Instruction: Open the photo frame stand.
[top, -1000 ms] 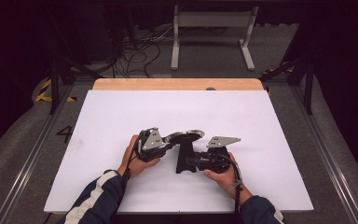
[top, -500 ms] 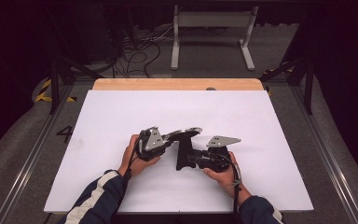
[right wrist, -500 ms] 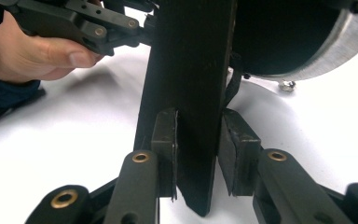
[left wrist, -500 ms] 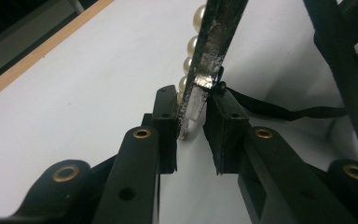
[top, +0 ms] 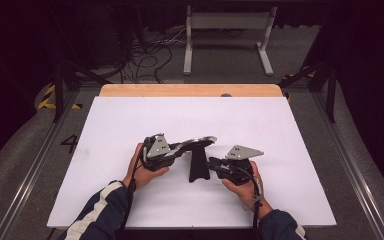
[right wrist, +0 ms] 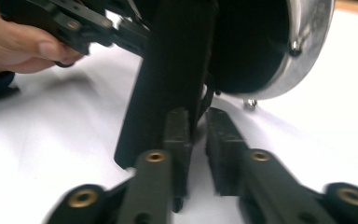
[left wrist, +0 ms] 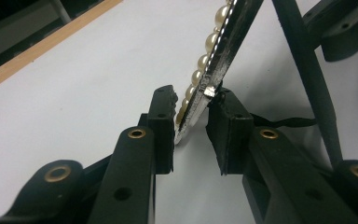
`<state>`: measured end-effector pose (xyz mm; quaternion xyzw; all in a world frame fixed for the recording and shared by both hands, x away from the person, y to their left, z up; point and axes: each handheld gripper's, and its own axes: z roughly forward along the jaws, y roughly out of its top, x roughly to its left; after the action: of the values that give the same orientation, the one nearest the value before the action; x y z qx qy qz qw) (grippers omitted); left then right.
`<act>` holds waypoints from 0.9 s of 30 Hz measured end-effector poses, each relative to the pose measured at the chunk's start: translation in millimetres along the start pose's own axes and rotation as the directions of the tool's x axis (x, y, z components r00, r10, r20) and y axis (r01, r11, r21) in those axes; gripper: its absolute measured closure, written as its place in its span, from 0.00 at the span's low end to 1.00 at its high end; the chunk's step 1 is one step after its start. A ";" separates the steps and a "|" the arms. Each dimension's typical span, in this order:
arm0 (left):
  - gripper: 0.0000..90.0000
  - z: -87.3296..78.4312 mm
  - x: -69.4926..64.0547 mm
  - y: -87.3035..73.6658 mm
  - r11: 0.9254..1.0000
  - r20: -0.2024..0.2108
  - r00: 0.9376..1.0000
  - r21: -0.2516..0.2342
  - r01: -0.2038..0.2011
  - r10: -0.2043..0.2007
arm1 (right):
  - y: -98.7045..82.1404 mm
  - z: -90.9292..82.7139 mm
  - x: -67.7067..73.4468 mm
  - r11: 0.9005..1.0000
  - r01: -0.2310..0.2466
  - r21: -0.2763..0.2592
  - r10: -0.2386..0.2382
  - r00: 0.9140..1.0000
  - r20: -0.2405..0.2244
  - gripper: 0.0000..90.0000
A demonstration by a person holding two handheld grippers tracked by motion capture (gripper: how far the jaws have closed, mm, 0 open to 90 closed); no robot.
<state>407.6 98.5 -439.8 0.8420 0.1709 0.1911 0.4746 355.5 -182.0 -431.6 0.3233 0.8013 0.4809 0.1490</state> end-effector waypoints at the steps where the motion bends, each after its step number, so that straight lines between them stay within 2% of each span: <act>1: 0.81 0.2 0.0 0.1 1.000 0.001 1.000 0.000 0.001 -0.001 | 0.7 -2.8 2.4 1.000 0.012 -0.014 -0.012 1.000 0.005 0.96; 3: 0.81 0.7 0.1 0.2 1.000 0.003 1.000 0.000 0.005 -0.005 | 1.8 -6.1 5.9 0.999 0.031 -0.028 -0.030 0.999 0.017 1.00; 8: 0.82 0.0 1.3 0.2 1.000 0.010 1.000 0.008 0.012 -0.012 | 4.3 -9.4 14.7 0.997 0.043 -0.056 -0.043 0.999 0.008 1.00; 9: 0.82 -0.1 1.4 0.2 1.000 0.011 1.000 0.010 0.010 -0.010 | 5.6 -8.5 20.7 0.996 0.055 -0.064 -0.055 0.999 0.001 1.00; 14: 0.83 0.1 1.8 -0.4 1.000 0.012 1.000 0.016 0.013 -0.014 | 7.7 -2.0 32.7 0.995 0.076 -0.070 -0.076 0.997 -0.006 1.00; 19: 0.83 3.2 2.3 -1.7 0.999 0.013 1.000 0.025 0.020 -0.020 | 7.9 12.9 50.4 0.992 0.120 -0.047 -0.121 0.992 -0.019 1.00; 25: 0.83 4.4 2.9 -2.5 0.999 0.015 1.000 0.028 0.025 -0.025 | 4.3 29.9 63.1 0.987 0.159 -0.006 -0.159 0.987 0.006 1.00; 27: 0.83 4.2 4.2 -3.4 0.999 0.023 0.999 0.026 0.033 -0.034 | 2.2 36.6 67.2 0.981 0.191 0.015 -0.191 0.981 0.031 1.00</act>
<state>412.9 99.0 -444.1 0.8473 0.1819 0.1710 0.4688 326.3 -112.2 -442.9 0.2534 0.8290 0.4544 0.2054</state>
